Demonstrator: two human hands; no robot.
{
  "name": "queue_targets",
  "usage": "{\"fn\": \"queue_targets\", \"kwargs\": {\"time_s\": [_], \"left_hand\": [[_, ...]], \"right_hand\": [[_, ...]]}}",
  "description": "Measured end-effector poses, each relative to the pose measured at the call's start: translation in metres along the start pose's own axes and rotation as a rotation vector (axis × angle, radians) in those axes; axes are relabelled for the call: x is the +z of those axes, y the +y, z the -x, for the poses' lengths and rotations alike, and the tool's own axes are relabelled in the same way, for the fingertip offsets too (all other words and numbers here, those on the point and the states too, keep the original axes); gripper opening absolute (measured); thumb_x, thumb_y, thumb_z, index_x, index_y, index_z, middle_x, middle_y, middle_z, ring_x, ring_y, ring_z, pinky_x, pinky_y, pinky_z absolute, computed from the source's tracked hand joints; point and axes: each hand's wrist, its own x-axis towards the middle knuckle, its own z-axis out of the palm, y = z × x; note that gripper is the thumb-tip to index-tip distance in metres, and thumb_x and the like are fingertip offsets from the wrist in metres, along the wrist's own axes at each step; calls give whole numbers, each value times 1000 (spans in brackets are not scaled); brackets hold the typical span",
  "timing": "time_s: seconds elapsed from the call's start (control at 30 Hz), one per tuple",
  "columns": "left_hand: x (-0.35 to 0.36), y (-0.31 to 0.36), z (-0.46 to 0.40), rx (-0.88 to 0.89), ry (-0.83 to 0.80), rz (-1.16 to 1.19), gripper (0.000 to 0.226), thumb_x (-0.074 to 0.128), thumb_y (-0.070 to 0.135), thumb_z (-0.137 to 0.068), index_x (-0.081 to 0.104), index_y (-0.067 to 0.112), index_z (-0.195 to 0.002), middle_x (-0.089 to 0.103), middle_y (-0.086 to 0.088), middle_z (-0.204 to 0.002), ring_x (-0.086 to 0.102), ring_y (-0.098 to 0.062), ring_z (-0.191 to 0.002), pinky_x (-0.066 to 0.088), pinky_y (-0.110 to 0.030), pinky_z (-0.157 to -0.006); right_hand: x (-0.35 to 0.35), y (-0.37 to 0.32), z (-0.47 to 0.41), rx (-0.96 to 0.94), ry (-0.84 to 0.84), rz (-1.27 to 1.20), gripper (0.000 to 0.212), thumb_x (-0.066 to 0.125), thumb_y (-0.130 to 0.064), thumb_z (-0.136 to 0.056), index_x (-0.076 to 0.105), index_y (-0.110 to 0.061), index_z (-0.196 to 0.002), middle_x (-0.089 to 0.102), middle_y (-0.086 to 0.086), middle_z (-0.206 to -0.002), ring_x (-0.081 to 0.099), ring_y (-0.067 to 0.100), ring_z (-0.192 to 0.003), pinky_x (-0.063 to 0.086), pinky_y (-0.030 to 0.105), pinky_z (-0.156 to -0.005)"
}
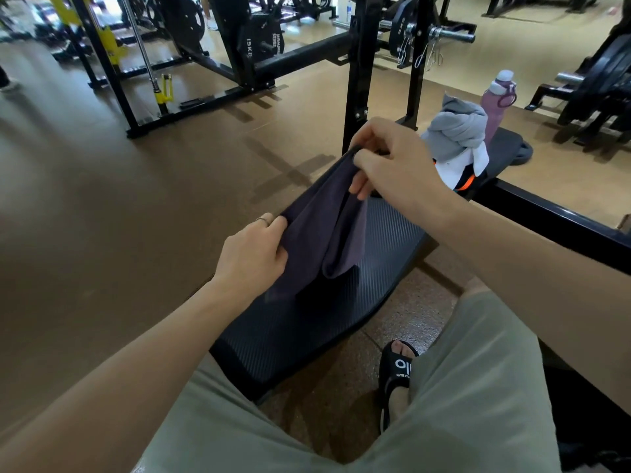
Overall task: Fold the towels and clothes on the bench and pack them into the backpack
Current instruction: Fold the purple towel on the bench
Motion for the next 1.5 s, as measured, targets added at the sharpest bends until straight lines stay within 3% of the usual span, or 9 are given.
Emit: {"fn": "queue_targets", "kwargs": {"time_s": [0.2,0.37,0.43,0.57,0.77,0.97,1.13,1.37,1.5], "left_hand": [[8,-34,11,56,12,-68,15,46,19,-103,54,7,-107,54,-8,-104,51,-24,-64,40,-35,-54],[-6,-52,11,121,-14,-59,26,34,28,-107,50,7,-108,57,-18,-100,59,-38,-76,48,-49,-61],[-13,-57,10,166,51,-73,28,32,30,-109,50,10,-105,56,-15,-98,59,-35,-71,49,-47,-56],[-31,-68,6,300,153,-227,34,34,35,-105,51,9,-91,53,-8,-91,55,-30,-57,36,-32,-39],[-49,-84,-1,230,154,-161,36,35,45,-103,43,18,-81,52,4,-77,53,-23,-66,33,-32,-51],[-62,-99,-3,165,67,37,29,51,36,-102,42,20,-79,45,10,-76,47,-14,-66,35,-31,-60],[-64,-105,-3,220,19,36,27,41,43,-100,45,21,-85,48,7,-84,48,-15,-70,38,-27,-67],[-70,-99,-3,195,75,19,16,54,32,-102,52,19,-93,56,6,-85,57,-19,-73,47,-35,-66],[-73,-96,-5,182,111,-14,14,57,34,-100,52,24,-93,58,11,-82,57,-16,-72,44,-33,-63]], "right_hand": [[-21,21,-7,-18,27,150,12,56,-5,-88,62,-11,-96,67,8,-83,72,17,-64,61,32,-62],[-32,48,-8,34,19,183,6,56,-7,-96,60,-12,-96,68,12,-85,74,19,-64,61,33,-62],[-34,55,-7,74,46,177,3,56,-9,-98,59,-10,-98,69,16,-86,73,20,-62,61,31,-60],[-39,66,-6,86,40,175,4,55,-10,-99,59,-11,-99,69,13,-82,73,24,-62,63,44,-65],[-45,59,4,-71,-109,344,17,48,-6,-101,53,-18,-112,64,7,-84,72,13,-62,62,37,-68],[-51,61,23,-122,-290,463,23,49,0,-96,57,-21,-101,70,-5,-69,70,8,-65,60,39,-69],[-53,68,22,-62,-288,474,16,57,-6,-95,61,-20,-103,72,-6,-72,70,4,-66,60,34,-75],[-64,61,9,-57,-251,509,9,56,-6,-96,58,-15,-95,70,0,-65,66,10,-56,58,33,-66],[-70,59,5,-65,-275,516,9,55,-7,-97,58,-14,-94,71,0,-66,68,10,-56,59,32,-64]]}}
